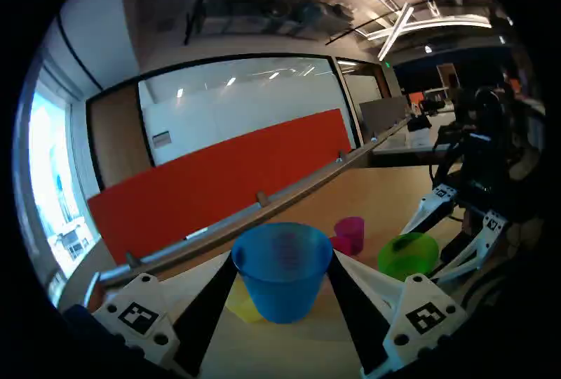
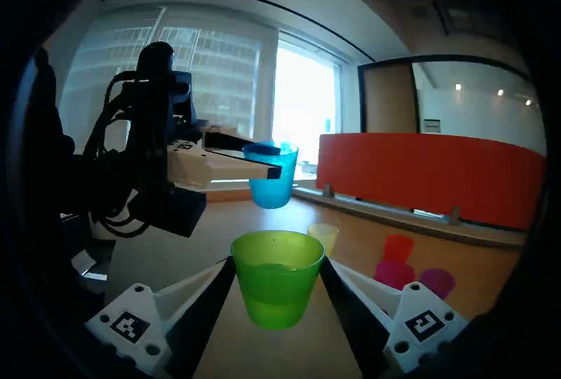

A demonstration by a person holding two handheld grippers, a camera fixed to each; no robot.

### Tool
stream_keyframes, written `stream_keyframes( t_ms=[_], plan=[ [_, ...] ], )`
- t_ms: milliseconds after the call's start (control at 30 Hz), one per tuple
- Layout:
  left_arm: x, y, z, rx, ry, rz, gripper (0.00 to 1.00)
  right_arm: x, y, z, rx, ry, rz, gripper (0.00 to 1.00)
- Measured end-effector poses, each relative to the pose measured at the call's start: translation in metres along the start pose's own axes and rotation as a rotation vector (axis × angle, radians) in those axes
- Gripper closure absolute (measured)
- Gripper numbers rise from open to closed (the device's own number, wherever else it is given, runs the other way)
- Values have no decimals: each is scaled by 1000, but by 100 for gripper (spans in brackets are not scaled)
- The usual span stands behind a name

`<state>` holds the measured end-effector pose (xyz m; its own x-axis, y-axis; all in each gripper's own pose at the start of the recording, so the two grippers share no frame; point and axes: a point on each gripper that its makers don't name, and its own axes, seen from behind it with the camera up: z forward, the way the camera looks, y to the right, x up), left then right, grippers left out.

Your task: Pour water

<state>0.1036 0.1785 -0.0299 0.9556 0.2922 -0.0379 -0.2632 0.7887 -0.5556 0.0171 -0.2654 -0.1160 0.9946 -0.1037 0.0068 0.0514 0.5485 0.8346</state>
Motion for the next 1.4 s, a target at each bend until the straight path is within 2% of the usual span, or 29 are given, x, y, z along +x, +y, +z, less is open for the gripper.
stream_keyframes(
  t_ms=[100,200,267,500,700,1100,1400],
  plan=[
    [-7,-3,2,-13,-6,-107,13,0,2,0,-4,-3,-1,9],
    [-10,-6,3,-23,-3,-165,13,1,3,1,-8,-6,-4,9],
    [-13,-10,4,-17,-7,-175,13,2,5,1,-9,-7,-5,9],
    [-29,-11,7,-22,-43,-154,13,4,11,1,-13,-16,-11,9],
    [-47,-9,14,-36,-83,-160,13,1,22,-1,-17,-46,-29,9],
    [-87,-9,25,-54,-179,-172,13,-25,44,-7,0,-160,-66,9],
    [-116,-4,34,-79,-251,-141,13,-49,55,-5,35,-259,-83,9]
  ],
)
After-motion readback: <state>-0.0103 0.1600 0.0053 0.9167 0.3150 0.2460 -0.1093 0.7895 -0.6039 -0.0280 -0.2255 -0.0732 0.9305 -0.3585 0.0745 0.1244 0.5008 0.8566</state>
